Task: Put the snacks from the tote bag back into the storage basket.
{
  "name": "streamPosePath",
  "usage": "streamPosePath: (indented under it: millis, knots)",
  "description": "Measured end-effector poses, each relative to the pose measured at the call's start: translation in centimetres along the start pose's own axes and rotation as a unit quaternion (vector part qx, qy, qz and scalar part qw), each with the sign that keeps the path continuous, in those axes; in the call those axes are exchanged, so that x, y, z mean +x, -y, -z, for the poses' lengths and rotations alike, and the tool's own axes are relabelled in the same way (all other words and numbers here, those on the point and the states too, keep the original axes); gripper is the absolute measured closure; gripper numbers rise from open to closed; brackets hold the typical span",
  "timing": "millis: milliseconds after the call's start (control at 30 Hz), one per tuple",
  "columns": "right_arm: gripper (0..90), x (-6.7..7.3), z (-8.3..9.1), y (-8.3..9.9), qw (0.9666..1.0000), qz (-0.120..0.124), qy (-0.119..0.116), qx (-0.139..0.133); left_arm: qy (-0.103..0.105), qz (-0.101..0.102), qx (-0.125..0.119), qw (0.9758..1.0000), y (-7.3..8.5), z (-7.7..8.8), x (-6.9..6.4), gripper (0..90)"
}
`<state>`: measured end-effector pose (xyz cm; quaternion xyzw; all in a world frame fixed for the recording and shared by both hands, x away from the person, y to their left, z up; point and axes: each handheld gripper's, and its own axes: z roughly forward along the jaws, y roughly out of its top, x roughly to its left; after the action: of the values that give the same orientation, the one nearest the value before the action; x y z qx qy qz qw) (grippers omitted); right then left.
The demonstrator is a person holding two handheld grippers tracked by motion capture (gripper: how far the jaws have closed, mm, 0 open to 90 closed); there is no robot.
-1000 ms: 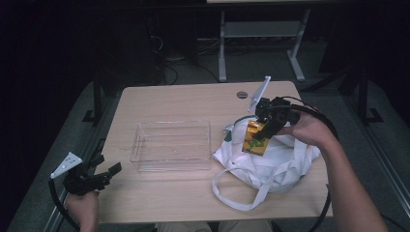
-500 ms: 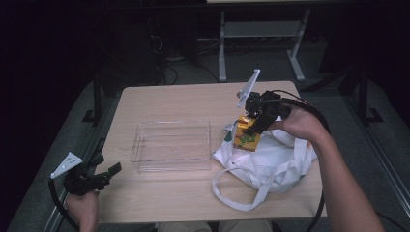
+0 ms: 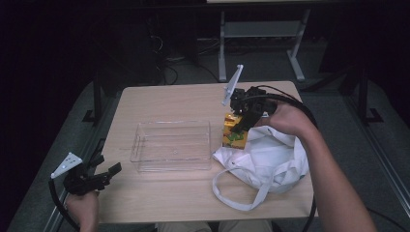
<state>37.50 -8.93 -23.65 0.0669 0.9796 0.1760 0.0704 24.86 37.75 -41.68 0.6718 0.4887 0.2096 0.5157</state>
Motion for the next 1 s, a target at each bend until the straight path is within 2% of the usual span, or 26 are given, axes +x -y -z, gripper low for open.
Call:
streamPosePath:
  millis: [200,1000]
  knots:
    - [52.1,0.0,-0.3,-1.6,0.9999,0.009,-0.008,-0.001,-0.001,0.000,0.001,1.0000,0.0,0.0,0.0,12.5]
    - [52.1,0.0,-2.2,-6.0,0.9991,0.036,-0.020,0.010,-0.001,0.001,0.001,1.0000,0.0,0.0,0.1,12.5]
